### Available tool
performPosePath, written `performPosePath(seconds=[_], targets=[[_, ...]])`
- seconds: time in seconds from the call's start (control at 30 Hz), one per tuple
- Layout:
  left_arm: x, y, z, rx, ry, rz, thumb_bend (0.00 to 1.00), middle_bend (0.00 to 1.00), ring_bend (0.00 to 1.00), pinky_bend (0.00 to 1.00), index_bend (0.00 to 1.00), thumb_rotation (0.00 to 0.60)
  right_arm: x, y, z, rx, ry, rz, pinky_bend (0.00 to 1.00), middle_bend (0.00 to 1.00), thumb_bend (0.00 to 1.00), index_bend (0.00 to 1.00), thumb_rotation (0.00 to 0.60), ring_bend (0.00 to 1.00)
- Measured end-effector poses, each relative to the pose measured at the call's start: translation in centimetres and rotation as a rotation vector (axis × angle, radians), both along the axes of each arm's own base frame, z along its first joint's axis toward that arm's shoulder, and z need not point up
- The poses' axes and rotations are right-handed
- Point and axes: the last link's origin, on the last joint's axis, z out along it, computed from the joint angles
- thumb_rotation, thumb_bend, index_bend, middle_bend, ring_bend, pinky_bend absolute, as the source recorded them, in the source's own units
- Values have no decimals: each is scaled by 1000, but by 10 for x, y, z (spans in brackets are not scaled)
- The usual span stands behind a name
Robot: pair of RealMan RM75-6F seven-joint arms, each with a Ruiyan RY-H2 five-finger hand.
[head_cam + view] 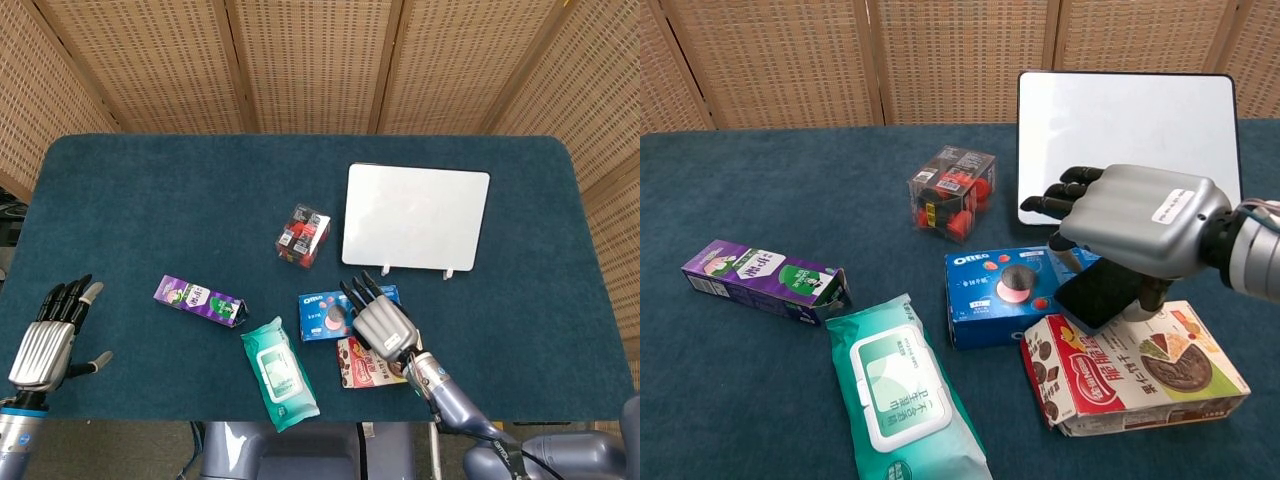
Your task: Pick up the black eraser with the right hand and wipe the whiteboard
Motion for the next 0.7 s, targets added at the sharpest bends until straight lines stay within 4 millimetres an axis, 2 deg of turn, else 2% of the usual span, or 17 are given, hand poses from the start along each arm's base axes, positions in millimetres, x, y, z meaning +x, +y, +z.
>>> performPosePath(seconds=[0.7], targets=[[0,0,2,5,-5,-1,177,0,0,0,0,600,-2,0,-5,-7,1,-1,0,0,0,538,600,0]])
